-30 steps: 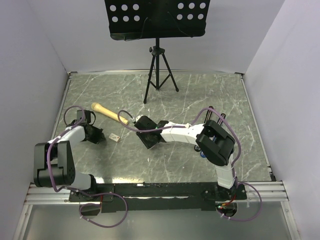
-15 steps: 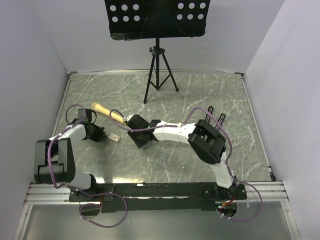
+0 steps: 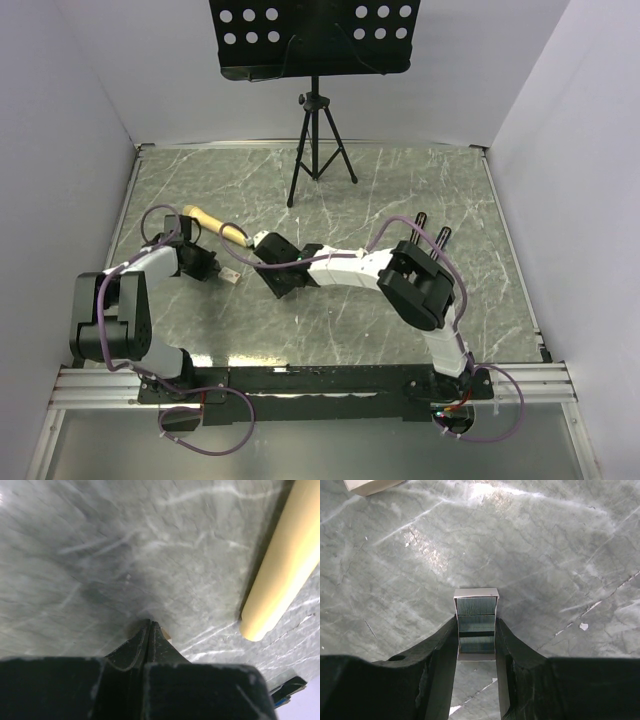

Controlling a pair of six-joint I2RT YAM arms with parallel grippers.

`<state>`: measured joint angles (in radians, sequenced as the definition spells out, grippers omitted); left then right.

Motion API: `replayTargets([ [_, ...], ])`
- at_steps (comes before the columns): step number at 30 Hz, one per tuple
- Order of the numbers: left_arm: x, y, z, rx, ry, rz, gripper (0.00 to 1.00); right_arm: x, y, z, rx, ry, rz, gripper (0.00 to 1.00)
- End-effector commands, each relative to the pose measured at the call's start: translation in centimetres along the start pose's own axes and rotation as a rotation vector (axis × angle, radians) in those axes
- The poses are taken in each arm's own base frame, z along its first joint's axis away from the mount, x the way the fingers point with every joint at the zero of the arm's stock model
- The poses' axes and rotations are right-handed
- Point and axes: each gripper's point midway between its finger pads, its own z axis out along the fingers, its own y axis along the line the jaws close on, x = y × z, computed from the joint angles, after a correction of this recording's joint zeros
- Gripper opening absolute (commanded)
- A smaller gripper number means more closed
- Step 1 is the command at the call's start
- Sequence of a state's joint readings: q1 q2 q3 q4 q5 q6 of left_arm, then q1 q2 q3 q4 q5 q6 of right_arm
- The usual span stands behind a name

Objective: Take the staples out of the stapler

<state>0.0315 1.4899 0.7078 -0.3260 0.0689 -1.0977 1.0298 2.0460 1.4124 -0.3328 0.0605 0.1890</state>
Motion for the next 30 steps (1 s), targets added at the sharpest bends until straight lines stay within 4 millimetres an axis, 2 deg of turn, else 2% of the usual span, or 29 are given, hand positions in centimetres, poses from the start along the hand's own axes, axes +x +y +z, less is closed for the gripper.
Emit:
replayTargets([
  [1, 2.2, 2.3, 0.6, -0.104, 0.044, 0.018, 0.01, 1.0, -0.6, -1.1, 0.024, 0.004, -0.012, 0.35],
  [11, 5.0, 2.7, -0.7, -0.087, 0.050, 0.010, 0.01, 4.0, -1.9, -2.6, 0.054, 0.011, -0.015, 0.35],
  [16, 5.5, 3.3, -1.5, -0.068, 0.032, 0.011, 0.01, 5.2, -1.8, -3.0, 0.035, 0.015, -0.016, 0.36],
  [21, 5.8, 3.2, -1.2, -0.033, 0.037, 0.009, 0.01, 5.5, 0.4, -3.1, -0.048, 0.005, -0.065, 0.38],
  [23, 5.6, 3.2, -1.3, -0.031, 0.025, 0.011, 0.01, 5.8, 0.5, -2.8, -0.030, 0.028, -0.074, 0.39],
  [30, 4.6, 2.2, -2.0, -0.004, -0.018, 0.060, 0.01, 6.1, -0.3, -3.4, 0.022, 0.019, -0.060, 0.52],
])
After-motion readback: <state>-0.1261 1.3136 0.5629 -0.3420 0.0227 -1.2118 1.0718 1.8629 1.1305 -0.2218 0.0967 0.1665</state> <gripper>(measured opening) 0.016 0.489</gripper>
